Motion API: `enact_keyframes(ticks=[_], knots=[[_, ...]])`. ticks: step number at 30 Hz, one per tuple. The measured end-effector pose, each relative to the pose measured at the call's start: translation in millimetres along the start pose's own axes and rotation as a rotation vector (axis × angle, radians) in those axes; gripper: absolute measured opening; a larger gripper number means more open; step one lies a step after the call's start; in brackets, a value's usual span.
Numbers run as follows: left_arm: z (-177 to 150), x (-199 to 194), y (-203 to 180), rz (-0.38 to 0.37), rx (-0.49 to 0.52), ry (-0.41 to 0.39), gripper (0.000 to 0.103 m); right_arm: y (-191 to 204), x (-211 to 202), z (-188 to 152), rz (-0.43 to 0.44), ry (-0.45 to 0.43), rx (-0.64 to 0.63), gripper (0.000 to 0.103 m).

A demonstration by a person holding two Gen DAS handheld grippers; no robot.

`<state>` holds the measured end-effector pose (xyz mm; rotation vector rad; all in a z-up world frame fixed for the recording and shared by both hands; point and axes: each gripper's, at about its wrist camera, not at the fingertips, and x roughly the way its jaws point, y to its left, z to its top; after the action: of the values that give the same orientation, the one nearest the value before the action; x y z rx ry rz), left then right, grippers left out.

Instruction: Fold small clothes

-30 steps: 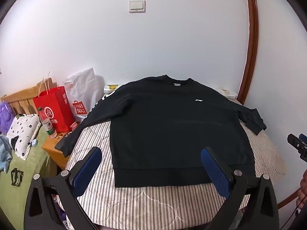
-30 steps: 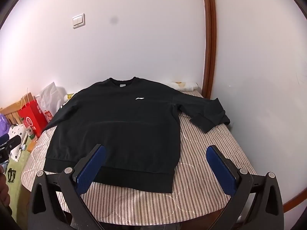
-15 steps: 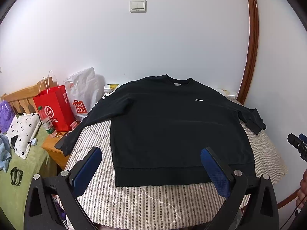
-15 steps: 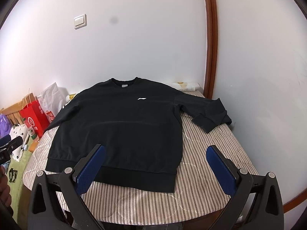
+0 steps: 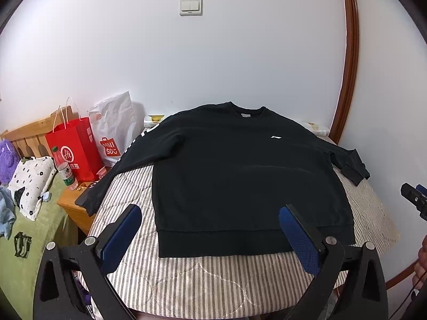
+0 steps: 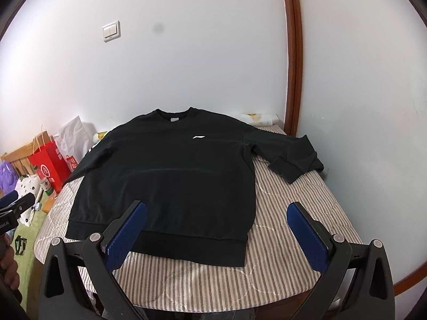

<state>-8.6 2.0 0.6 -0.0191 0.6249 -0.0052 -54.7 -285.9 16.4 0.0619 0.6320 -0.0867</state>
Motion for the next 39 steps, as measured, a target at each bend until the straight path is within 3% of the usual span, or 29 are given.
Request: enact_keyframes(ticks=[39], knots=[[3,-9,12,-0.009,-0.011,-0.049,0.103,7,5,-1,0.015,0.003,0.006,0.103]])
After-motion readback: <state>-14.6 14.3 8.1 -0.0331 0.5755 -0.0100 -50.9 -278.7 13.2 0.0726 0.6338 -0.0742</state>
